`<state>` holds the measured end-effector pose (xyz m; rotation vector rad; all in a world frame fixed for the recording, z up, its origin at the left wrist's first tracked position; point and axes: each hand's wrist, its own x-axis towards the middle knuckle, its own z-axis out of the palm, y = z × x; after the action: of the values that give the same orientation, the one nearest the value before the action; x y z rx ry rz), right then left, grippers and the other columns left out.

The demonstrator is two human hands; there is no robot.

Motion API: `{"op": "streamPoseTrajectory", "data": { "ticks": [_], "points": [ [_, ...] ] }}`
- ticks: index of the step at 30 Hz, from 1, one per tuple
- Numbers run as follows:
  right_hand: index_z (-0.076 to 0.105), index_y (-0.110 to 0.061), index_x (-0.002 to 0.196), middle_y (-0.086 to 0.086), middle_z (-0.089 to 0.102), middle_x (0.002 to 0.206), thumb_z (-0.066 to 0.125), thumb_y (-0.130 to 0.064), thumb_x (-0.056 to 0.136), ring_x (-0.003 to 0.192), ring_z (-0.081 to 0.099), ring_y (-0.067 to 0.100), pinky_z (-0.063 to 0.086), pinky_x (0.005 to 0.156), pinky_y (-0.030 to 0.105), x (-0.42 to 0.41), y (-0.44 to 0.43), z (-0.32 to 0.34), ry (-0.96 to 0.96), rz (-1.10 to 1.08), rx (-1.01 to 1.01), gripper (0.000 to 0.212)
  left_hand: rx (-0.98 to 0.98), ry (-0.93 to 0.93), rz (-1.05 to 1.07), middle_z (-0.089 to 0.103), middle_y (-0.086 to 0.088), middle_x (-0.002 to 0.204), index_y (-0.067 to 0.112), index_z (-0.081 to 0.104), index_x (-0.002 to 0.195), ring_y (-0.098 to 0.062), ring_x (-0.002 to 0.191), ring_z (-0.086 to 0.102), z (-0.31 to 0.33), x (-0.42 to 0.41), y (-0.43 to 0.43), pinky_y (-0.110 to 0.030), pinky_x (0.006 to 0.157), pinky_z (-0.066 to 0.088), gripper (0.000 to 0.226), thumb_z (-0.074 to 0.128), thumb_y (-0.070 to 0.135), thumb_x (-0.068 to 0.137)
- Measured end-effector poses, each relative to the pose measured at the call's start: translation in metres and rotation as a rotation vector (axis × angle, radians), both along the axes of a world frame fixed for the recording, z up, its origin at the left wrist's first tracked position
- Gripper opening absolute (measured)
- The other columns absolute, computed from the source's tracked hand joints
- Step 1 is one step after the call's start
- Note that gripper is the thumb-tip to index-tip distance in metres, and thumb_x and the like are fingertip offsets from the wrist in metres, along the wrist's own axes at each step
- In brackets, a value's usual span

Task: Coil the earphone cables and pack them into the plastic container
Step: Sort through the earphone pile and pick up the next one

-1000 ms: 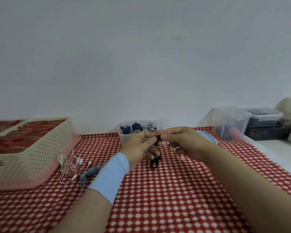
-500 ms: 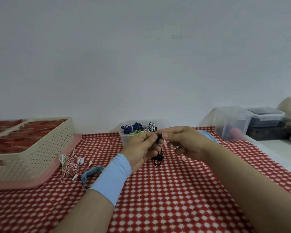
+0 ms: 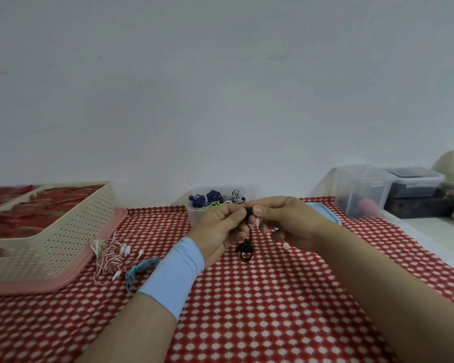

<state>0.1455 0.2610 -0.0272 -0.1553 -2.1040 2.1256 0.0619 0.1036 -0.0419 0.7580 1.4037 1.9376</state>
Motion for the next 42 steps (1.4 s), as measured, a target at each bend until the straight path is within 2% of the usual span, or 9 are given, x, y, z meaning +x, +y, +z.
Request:
{"op": "streamPoseTrajectory", "data": {
  "ticks": [5, 11, 16, 19, 22, 26, 32, 37, 42],
  "points": [
    [0.082, -0.015, 0.097, 0.003, 0.071, 0.074, 0.071, -0.011, 0.091, 0.055, 0.052, 0.012, 0.03, 0.045, 0.02, -0.001, -0.004, 0.001, 0.051, -0.075, 0.091, 0.013, 0.007, -0.005, 0.03, 0.068, -0.002, 0.071, 0.002, 0.064, 0.106, -0.004, 0.054, 0.059, 0.0, 0.0, -0.002, -0.012, 0.049, 0.051, 0.018, 0.048, 0.006, 0.099],
    [0.081, -0.011, 0.099, 0.007, 0.073, 0.081, 0.073, -0.011, 0.091, 0.056, 0.056, 0.013, 0.04, 0.049, 0.025, -0.001, -0.005, 0.002, 0.128, -0.182, 0.162, 0.011, 0.053, -0.032, 0.072, 0.069, -0.004, 0.077, 0.005, 0.064, 0.106, -0.009, 0.061, 0.063, -0.001, 0.004, 0.001, -0.017, 0.053, 0.054, 0.018, 0.048, 0.011, 0.101],
    [0.082, -0.015, 0.094, 0.011, 0.077, 0.085, 0.073, -0.008, 0.091, 0.059, 0.06, 0.017, 0.047, 0.049, 0.029, 0.0, -0.007, 0.003, 0.168, -0.207, 0.208, 0.012, 0.041, -0.057, 0.139, 0.067, -0.006, 0.085, 0.006, 0.064, 0.112, -0.013, 0.07, 0.063, -0.003, 0.003, 0.004, -0.019, 0.051, 0.053, 0.018, 0.053, 0.011, 0.099],
    [0.082, -0.014, 0.097, 0.012, 0.077, 0.085, 0.074, -0.008, 0.09, 0.059, 0.061, 0.018, 0.048, 0.046, 0.028, 0.0, -0.007, 0.004, 0.164, -0.204, 0.235, 0.012, 0.012, -0.038, 0.191, 0.068, -0.004, 0.082, 0.004, 0.065, 0.115, -0.01, 0.068, 0.065, -0.003, 0.001, 0.004, -0.019, 0.055, 0.054, 0.021, 0.057, 0.011, 0.097],
    [0.081, -0.012, 0.1, 0.012, 0.077, 0.083, 0.077, -0.008, 0.087, 0.058, 0.061, 0.016, 0.05, 0.047, 0.028, 0.001, -0.008, 0.004, 0.165, -0.204, 0.27, 0.014, 0.012, -0.006, 0.21, 0.068, -0.005, 0.078, 0.004, 0.068, 0.109, -0.009, 0.066, 0.066, -0.004, 0.001, 0.003, -0.02, 0.06, 0.057, 0.017, 0.06, 0.008, 0.095],
    [0.081, -0.012, 0.092, 0.014, 0.076, 0.079, 0.077, -0.005, 0.086, 0.054, 0.06, 0.017, 0.051, 0.045, 0.028, -0.001, -0.009, 0.003, 0.215, -0.253, 0.345, 0.009, 0.044, 0.002, 0.203, 0.071, -0.008, 0.077, 0.005, 0.07, 0.1, -0.012, 0.067, 0.069, -0.003, 0.001, 0.003, -0.02, 0.059, 0.057, 0.012, 0.061, 0.002, 0.092],
    [0.08, -0.013, 0.089, 0.01, 0.075, 0.075, 0.077, -0.002, 0.085, 0.056, 0.061, 0.017, 0.05, 0.046, 0.027, 0.002, -0.009, 0.006, 0.185, -0.224, 0.25, 0.012, 0.058, 0.032, 0.208, 0.07, -0.013, 0.082, 0.0, 0.069, 0.103, -0.015, 0.073, 0.069, -0.003, -0.001, 0.0, -0.021, 0.063, 0.057, 0.016, 0.065, -0.003, 0.087],
    [0.082, -0.012, 0.094, 0.013, 0.076, 0.086, 0.078, -0.007, 0.086, 0.061, 0.061, 0.015, 0.051, 0.05, 0.028, 0.006, -0.008, 0.011, 0.101, -0.185, 0.165, 0.011, 0.052, 0.115, 0.231, 0.072, -0.013, 0.087, -0.001, 0.071, 0.106, -0.015, 0.075, 0.07, -0.003, -0.002, 0.0, -0.023, 0.065, 0.057, 0.019, 0.066, -0.001, 0.088],
    [0.082, -0.013, 0.099, 0.006, 0.077, 0.093, 0.073, -0.013, 0.091, 0.062, 0.061, 0.013, 0.05, 0.05, 0.027, 0.007, -0.006, 0.013, 0.032, -0.123, 0.069, 0.012, 0.024, 0.142, 0.24, 0.072, -0.015, 0.091, 0.002, 0.071, 0.109, -0.013, 0.072, 0.069, -0.003, -0.002, 0.001, -0.023, 0.065, 0.058, 0.02, 0.063, -0.001, 0.091]
  ]
}}
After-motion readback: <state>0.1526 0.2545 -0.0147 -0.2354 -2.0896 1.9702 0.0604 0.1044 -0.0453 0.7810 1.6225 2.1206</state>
